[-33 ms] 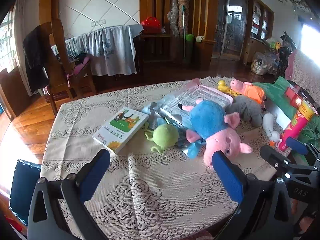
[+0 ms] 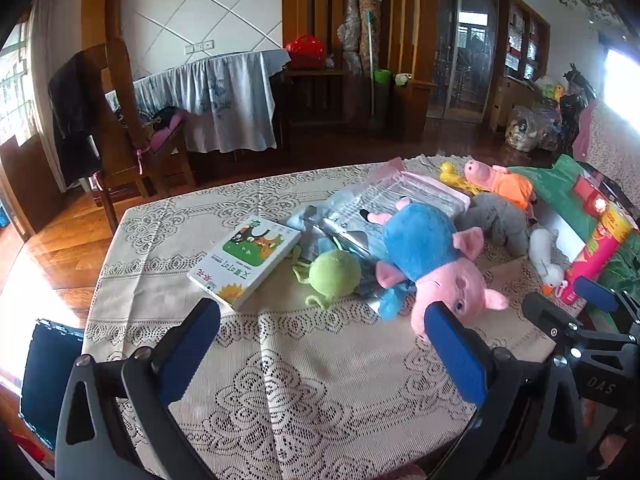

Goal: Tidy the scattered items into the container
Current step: 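Move both tools toward the blue-and-pink pig plush on the table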

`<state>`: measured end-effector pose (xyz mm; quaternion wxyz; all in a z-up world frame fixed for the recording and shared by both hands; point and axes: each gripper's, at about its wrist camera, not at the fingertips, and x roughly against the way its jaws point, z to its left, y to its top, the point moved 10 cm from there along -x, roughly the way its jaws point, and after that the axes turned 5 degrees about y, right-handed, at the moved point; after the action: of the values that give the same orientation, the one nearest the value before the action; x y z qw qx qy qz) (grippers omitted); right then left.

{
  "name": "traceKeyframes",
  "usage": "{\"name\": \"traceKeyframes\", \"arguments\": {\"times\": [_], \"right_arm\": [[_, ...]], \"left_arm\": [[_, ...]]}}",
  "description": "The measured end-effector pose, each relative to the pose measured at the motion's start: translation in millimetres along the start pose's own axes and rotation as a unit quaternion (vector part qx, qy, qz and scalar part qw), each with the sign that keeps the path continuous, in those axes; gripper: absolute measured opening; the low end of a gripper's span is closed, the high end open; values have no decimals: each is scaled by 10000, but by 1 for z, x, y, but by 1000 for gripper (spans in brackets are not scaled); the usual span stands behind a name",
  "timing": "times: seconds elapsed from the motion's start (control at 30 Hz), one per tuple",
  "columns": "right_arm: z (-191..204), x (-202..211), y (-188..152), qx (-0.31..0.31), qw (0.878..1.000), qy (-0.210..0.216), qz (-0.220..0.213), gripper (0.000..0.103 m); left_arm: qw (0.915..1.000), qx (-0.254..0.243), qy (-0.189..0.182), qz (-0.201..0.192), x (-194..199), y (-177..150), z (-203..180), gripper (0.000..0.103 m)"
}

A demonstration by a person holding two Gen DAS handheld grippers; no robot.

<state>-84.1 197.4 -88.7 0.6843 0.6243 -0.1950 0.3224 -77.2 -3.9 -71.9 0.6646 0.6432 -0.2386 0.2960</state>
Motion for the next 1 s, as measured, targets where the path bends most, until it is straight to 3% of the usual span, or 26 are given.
{"name": "traceKeyframes", "arguments": {"times": [0.2, 0.4, 0.57, 0.77, 1.0], "right_arm": [[-1, -15, -4, -112, 9998, 6, 155, 103], [3, -12, -4, -88, 10000, -28, 34, 103], [7, -9, -2, -37, 10000, -41, 27, 103], [7, -8, -4, -44, 10000, -72, 43, 103], [9, -6, -5, 6, 10000, -79, 34, 103]], "left_arm": [[9960, 299, -397, 737, -20, -3, 5, 103], [9976, 357, -398, 437, -17, -18, 5, 103], [9986, 429, -122, 268, -12, -13, 14, 103], [9991, 416, -74, 5, -9, -10, 14, 103], [9981, 524, -309, -26, -5, -10, 12, 103]]}}
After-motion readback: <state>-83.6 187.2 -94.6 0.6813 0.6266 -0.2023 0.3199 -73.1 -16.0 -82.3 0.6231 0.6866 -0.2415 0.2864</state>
